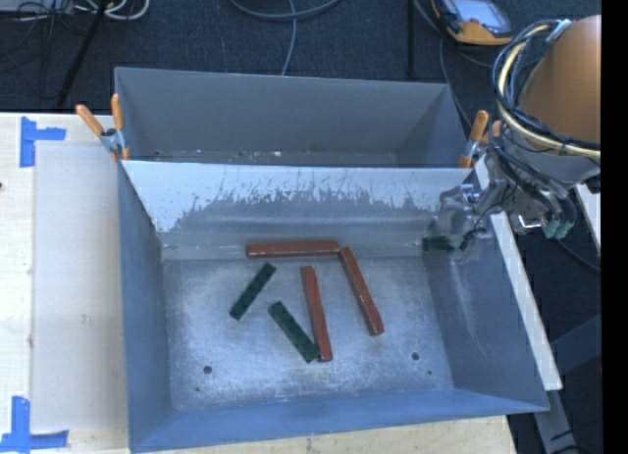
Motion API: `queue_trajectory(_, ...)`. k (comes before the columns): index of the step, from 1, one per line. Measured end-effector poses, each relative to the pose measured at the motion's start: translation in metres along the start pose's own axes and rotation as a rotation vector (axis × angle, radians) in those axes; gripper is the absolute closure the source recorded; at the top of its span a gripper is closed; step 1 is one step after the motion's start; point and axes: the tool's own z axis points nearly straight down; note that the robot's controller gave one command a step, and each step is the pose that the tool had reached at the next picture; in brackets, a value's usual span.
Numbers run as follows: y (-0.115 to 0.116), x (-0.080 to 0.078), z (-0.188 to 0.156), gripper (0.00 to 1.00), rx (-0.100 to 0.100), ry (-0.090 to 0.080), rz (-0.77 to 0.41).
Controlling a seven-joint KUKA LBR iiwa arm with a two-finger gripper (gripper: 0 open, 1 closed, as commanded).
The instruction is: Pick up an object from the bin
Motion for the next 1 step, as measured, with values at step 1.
queue_trajectory(1, 0.0271, 0.0122, 0.0498, 1.00, -0.005, 0.016, 0.007)
